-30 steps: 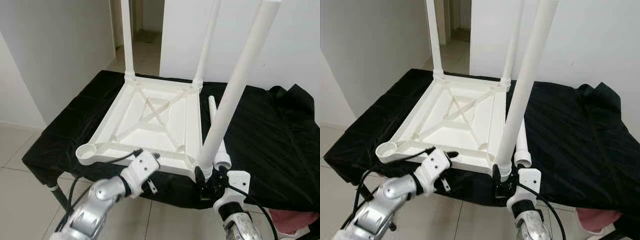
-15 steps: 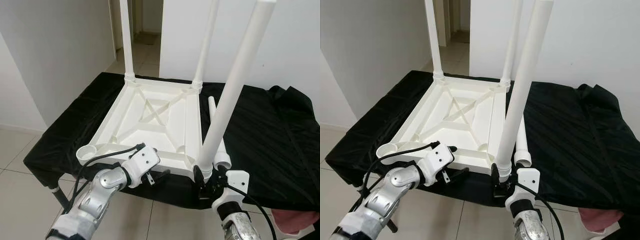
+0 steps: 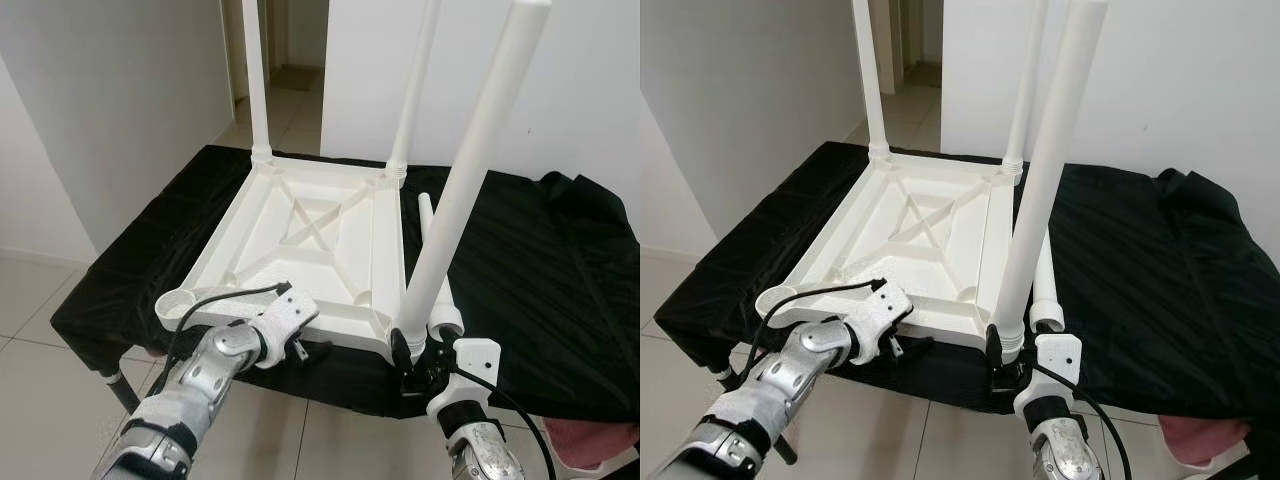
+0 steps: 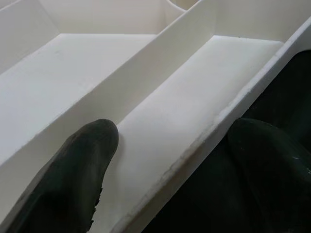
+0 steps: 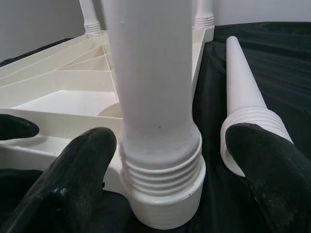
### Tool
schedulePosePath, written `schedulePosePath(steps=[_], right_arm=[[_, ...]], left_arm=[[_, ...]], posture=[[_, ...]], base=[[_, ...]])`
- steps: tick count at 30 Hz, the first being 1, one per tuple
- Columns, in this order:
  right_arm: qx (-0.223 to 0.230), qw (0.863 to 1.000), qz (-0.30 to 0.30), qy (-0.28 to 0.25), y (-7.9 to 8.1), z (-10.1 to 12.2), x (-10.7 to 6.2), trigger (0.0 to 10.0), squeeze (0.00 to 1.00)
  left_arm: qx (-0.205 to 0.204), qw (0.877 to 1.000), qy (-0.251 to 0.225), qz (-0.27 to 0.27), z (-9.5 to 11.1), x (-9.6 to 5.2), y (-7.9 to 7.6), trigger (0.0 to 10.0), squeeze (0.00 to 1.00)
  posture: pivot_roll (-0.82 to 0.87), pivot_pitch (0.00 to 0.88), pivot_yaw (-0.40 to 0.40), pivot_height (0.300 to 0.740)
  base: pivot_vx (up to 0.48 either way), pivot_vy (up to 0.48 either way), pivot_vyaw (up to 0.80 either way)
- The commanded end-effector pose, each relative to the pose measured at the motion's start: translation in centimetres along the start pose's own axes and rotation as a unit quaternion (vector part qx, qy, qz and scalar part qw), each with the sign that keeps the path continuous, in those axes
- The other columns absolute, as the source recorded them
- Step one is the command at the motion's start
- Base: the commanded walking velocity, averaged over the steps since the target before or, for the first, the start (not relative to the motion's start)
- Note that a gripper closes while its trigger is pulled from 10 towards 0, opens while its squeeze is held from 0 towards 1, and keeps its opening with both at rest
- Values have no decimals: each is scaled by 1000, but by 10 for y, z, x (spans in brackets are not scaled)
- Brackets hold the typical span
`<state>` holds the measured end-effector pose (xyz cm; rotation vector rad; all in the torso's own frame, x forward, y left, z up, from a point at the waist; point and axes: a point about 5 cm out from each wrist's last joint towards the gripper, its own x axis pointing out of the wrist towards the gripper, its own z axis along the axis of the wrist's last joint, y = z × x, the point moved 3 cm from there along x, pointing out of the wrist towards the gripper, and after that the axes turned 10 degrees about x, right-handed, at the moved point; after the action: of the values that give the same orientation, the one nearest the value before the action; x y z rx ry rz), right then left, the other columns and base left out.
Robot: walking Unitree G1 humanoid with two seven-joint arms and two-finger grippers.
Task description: Building children table
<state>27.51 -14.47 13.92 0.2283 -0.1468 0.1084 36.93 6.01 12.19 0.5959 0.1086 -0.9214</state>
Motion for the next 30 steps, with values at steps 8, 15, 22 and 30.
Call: schedulePosePath(steps=[8, 15, 22, 30], right_arm=[[-10, 1000, 0, -3, -1, 0, 6, 10000, 0], [-12, 1000, -2, -7, 0, 1, 8, 10000, 0], [-14, 1000, -7, -12, -1, 2, 11, 10000, 0], [-14, 1000, -13, -19, -3, 4, 16, 10000, 0]], left_arm=[[-31, 999, 18, 24, -6, -3, 23, 0, 0], [-20, 1000, 20, 12, -5, 0, 18, 0, 0], [-16, 1000, 11, -6, -1, 9, 5, 0, 0], [-2, 1000, 24, -6, -3, 14, -1, 10000, 0]], posture=[[-67, 105, 38, 740], [-69, 108, 45, 740], [-71, 110, 49, 740], [-71, 111, 49, 740]], base=[[0, 0, 0], [0, 0, 0], [0, 0, 0], [0, 0, 0]])
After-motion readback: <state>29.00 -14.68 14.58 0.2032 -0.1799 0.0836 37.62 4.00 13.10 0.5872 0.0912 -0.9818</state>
